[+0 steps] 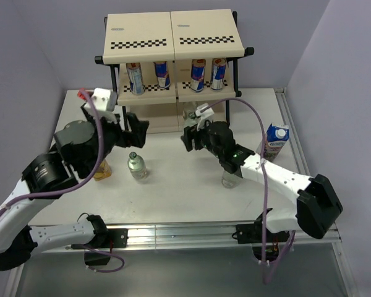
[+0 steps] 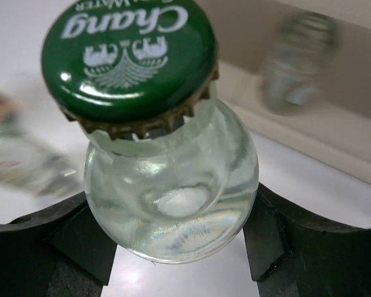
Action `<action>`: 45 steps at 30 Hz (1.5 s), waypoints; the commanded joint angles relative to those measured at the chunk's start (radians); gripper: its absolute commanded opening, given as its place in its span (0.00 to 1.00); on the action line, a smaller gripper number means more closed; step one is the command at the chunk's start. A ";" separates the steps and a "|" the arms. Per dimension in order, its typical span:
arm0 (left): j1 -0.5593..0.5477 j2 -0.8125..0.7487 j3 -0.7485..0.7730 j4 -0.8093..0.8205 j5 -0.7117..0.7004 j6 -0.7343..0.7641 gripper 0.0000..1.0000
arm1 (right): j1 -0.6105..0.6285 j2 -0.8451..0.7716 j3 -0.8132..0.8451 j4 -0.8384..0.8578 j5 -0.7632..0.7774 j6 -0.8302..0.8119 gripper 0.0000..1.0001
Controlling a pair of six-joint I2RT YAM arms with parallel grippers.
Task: Place and organize the beverage onto the shelf
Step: Pick up the drink from the center of the board, then adjust the drink.
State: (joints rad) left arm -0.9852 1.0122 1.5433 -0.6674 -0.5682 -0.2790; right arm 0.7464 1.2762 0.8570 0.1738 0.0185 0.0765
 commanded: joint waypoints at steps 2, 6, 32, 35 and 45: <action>-0.003 -0.147 -0.138 0.022 -0.078 0.000 0.99 | -0.122 0.046 0.014 0.301 0.210 0.009 0.00; -0.003 -0.231 -0.245 0.023 -0.123 0.015 0.99 | -0.211 0.121 0.027 0.338 0.186 0.025 0.00; -0.001 -0.385 -0.463 0.143 -0.076 0.083 0.99 | -0.354 0.459 0.045 0.705 0.190 0.036 0.00; -0.001 -0.386 -0.473 0.140 -0.084 0.083 1.00 | -0.361 0.479 0.046 0.728 0.187 0.032 0.00; -0.001 -0.391 -0.489 0.155 -0.073 0.089 1.00 | -0.377 0.523 0.085 0.776 0.178 0.008 0.00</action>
State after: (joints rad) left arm -0.9852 0.6319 1.0637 -0.5606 -0.6518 -0.2138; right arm 0.3775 1.8328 0.8524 0.7181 0.1726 0.1005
